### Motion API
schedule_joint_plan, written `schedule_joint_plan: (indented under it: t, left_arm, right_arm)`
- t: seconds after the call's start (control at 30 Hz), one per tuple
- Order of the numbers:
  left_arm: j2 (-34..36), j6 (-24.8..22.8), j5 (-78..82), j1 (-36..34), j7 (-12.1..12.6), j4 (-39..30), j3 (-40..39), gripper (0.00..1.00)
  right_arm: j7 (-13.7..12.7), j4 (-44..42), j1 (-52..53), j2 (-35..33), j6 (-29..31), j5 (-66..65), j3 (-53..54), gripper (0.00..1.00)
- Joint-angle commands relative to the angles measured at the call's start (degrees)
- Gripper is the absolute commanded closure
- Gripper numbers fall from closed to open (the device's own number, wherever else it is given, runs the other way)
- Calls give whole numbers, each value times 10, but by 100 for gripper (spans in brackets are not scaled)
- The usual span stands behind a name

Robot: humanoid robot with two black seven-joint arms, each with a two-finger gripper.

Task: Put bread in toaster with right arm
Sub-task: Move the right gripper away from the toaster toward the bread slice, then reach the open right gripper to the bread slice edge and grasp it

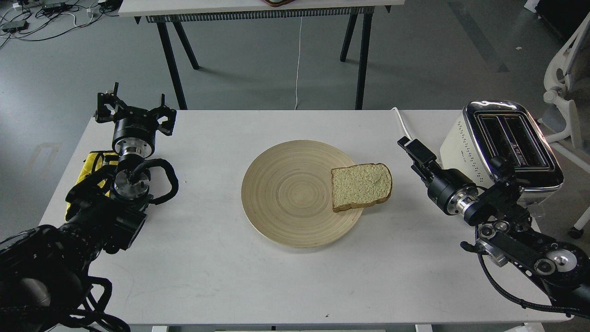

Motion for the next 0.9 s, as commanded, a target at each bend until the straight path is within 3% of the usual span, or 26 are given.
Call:
schedule_joint_plan:
  t: [0.0,0.3,0.53,0.8,0.87]
  left_arm:
    - [0,0,0,1,0,0,0,0]
    - [0,0,0,0,0,0,0,0]
    - [0,0,0,0,0,0,0,0]
    - [0,0,0,0,-1,0,0,0]
    - [0,0,0,0,0,0,0,0]
  right_arm:
    - [-2,-12,-4,4,-10,0,-23,1]
    - [2,-58,-14,54,-12,1,-38,4]
    - [3,-59,-14,85,-12,1,-42,16]
    - [2,-59,-15,91,-12,1,-44,40]
    - [2,-58,-15,91,-12,0,-54,50]
